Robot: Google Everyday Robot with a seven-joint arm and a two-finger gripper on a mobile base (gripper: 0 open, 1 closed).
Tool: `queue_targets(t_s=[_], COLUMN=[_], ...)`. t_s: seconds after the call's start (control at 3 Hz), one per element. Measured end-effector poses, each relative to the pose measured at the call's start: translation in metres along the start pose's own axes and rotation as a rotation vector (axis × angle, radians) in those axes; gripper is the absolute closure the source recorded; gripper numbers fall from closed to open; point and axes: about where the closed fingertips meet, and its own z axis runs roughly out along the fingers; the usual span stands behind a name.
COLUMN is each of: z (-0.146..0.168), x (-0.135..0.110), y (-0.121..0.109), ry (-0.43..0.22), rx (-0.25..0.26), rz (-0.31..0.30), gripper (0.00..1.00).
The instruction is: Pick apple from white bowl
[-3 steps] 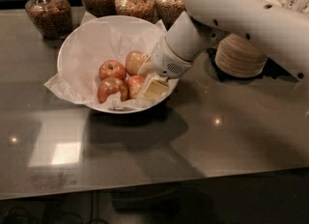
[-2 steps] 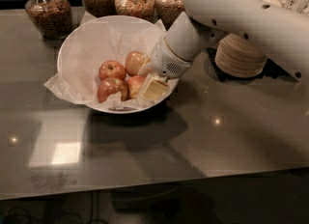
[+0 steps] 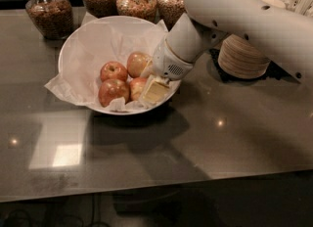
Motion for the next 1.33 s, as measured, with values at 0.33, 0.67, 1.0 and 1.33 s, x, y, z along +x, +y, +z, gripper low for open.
queue_targets(t_s=[0.33, 0.67, 1.0, 1.33], z=[0.0, 0.0, -0.008, -0.036], x=[0.0, 0.0, -0.003, -0.006], y=[0.0, 0.0, 0.0, -0.003], ry=[0.0, -0.002, -0.05, -0.167], rx=[0.0, -0.001, -0.007, -0.004], rz=[0.0, 0.0, 0.008, 0.021], gripper=[0.92, 1.0, 1.0, 1.0])
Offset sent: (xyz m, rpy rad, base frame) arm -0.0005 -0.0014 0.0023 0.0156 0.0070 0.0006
